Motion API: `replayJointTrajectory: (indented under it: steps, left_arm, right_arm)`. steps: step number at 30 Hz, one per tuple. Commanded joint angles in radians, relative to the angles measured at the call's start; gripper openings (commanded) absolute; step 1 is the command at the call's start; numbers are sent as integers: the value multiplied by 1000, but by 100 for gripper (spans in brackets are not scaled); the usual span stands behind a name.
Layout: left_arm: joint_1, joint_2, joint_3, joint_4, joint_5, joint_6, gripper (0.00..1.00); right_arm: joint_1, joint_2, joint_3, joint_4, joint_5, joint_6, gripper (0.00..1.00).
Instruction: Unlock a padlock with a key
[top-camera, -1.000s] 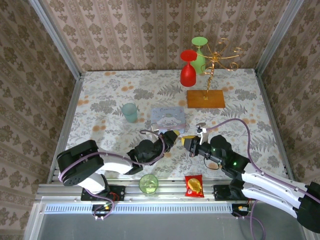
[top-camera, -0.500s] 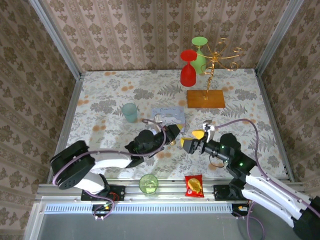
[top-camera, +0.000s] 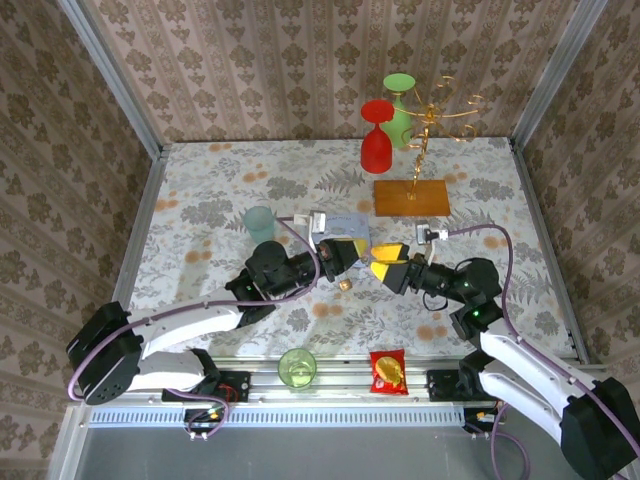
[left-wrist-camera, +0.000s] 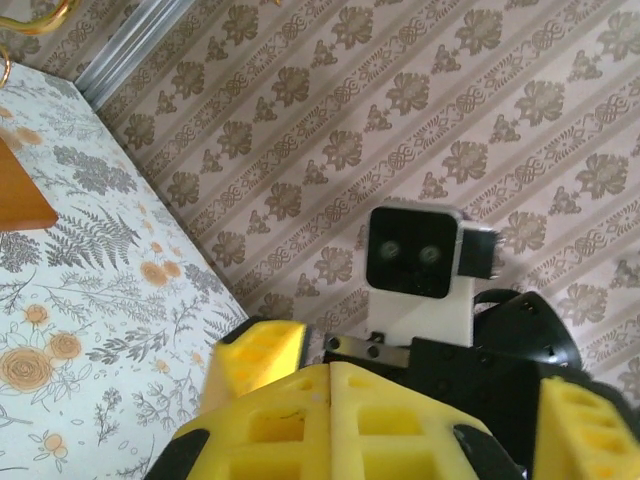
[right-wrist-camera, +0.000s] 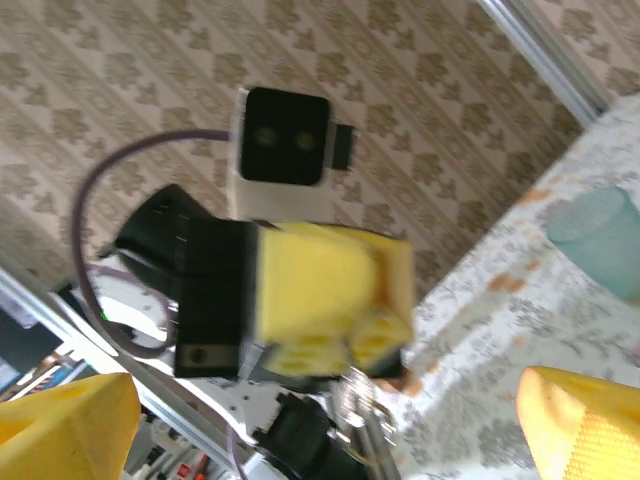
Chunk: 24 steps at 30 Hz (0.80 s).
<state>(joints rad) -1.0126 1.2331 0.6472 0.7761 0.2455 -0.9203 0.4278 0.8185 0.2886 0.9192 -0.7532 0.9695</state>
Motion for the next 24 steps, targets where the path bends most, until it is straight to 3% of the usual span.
replayJointTrajectory:
  steps: [1, 6, 10, 24]
  left_arm:
    - [8, -17, 22, 11, 38, 38, 0]
    - [12, 5, -11, 146, 38, -19, 0]
    - [11, 20, -7, 155, 44, -37, 0]
    - [10, 17, -30, 176, 32, -61, 0]
  right_arm:
    - [21, 6, 4, 120, -42, 49, 91]
    - [78, 13, 14, 65, -17, -10, 76]
    - [107, 28, 17, 68, 5, -26, 61]
    - [114, 70, -4, 135, 111, -28, 39]
